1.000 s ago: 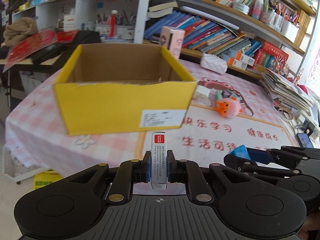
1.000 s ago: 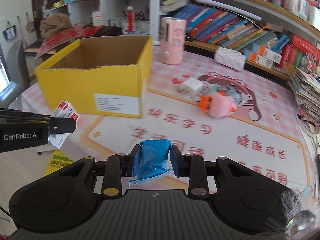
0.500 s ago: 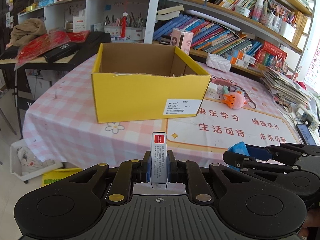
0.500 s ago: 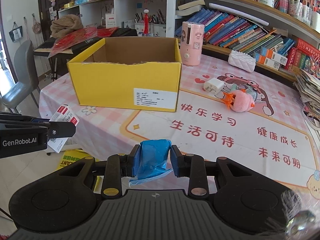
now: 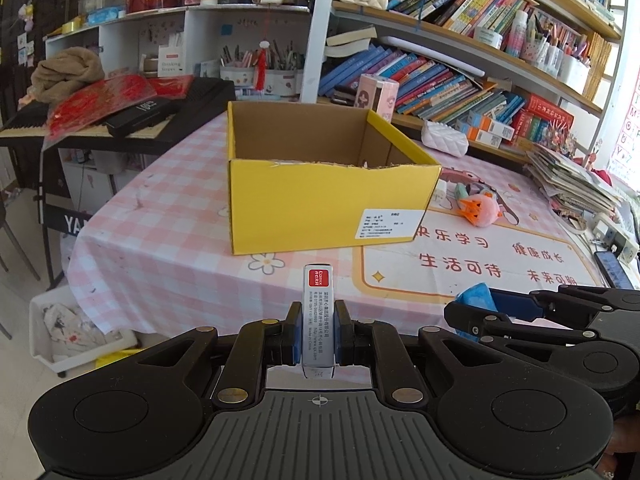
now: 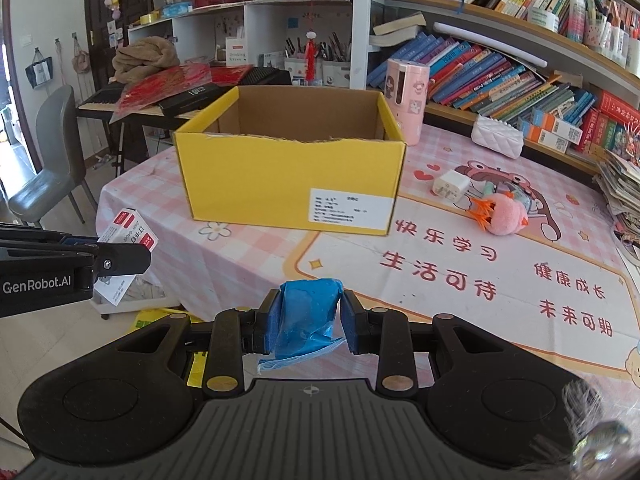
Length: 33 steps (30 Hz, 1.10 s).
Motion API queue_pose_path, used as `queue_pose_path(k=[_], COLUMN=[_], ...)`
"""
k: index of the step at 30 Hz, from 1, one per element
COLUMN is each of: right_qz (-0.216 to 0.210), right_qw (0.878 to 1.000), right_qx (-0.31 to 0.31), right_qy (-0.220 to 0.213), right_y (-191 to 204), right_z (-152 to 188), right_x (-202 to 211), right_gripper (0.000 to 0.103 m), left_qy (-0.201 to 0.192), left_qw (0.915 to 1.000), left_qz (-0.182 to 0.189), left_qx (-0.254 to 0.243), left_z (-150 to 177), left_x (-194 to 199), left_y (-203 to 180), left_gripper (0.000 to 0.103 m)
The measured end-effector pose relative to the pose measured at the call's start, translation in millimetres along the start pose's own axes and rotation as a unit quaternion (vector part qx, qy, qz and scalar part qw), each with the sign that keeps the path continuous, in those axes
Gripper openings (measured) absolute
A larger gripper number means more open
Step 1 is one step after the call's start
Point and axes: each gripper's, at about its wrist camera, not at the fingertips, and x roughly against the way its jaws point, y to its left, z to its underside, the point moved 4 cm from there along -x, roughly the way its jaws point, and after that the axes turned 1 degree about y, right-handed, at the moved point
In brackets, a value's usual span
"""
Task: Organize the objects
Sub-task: 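Carry the medicine box in left tool and cloth in right tool toward yellow box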
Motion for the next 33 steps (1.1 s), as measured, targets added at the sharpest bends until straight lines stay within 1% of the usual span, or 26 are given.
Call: queue_pose_path(k=[12,18,24,30,33], right_qz=[0.005,0.005,0.001,-0.007,-0.014], right_qw=[1.000,1.000,1.000,0.999,0.998], right_qx=[0.008,0.010,0.005,0.020,0.029], right_qy=[0.001,-0.003,-0.022,-0.050,-0.062], right_y=[11.6,7.7,-2.7,-13.9,-20.5], right_z=[-6.4,-18.4,-48.7,-92.9,-114.3], right_x=[-2.4,-12.4,-28.5,-49.4,-61.6], right_gripper=[0.029,0.029,0.029,0.029,0.029], left_qy=[-0.008,-0.019,-0.046,-0.072,-0.076], left_qw=[0.9999,0.9998,0.9989,0.9972,0.9968], left_qz=[0.006,0.003,-0.007,-0.014,-0.019], left_qx=[0.005,0.009,0.009,0.017,0.020], left_z=[-4.3,-17.6,-51.9,-92.3,-108.1], left_x=[-2.1,-9.4,-20.1,-41.8,-57.7], left_y=[8.0,11.6,15.4,16.4,15.1], left_gripper=[0.013,0.013,0.013,0.013,0.013])
